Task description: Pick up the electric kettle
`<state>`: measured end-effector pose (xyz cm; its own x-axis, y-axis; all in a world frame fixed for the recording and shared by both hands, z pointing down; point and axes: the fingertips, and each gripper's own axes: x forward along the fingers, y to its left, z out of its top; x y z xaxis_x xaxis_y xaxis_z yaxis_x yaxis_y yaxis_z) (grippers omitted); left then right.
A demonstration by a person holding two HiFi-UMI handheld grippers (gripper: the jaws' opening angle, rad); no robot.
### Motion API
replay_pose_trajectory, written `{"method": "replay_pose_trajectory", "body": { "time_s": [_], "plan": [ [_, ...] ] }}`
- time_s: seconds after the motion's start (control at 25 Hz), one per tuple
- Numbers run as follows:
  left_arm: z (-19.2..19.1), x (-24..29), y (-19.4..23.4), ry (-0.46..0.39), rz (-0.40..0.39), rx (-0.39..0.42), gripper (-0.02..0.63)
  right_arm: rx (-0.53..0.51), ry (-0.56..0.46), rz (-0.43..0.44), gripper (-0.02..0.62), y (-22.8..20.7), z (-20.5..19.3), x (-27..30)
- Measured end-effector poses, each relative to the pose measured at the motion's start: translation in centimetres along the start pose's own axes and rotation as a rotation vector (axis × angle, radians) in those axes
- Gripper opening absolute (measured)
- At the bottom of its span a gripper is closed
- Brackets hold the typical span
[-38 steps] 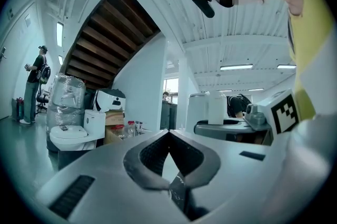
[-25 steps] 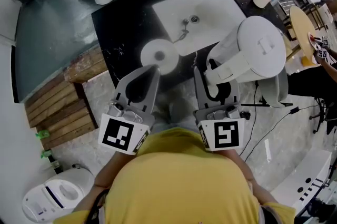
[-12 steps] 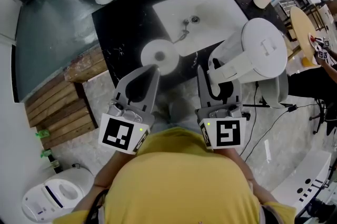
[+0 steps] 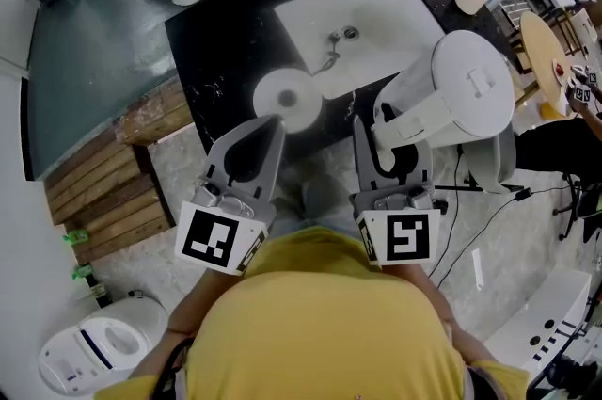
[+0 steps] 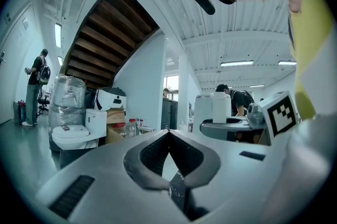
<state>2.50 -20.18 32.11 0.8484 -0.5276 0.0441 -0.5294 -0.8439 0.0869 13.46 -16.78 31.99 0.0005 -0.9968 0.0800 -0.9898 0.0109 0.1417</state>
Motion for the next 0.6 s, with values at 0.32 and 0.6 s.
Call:
{"method": "replay_pose_trajectory", "body": {
  "time_s": [0.32,0.6],
  "plan": [
    [-0.27,-0.24,0.5,0.006,0.01,-0.002,0.008,0.011,-0.009,0.004,0.146,0.11,0.07,0.26],
    [-0.2,-0.4,0.65,0.003,0.01,-0.001,0.008,0.014,-0.01,0.009,0.147,0.41,0.19,0.23]
  ]
}}
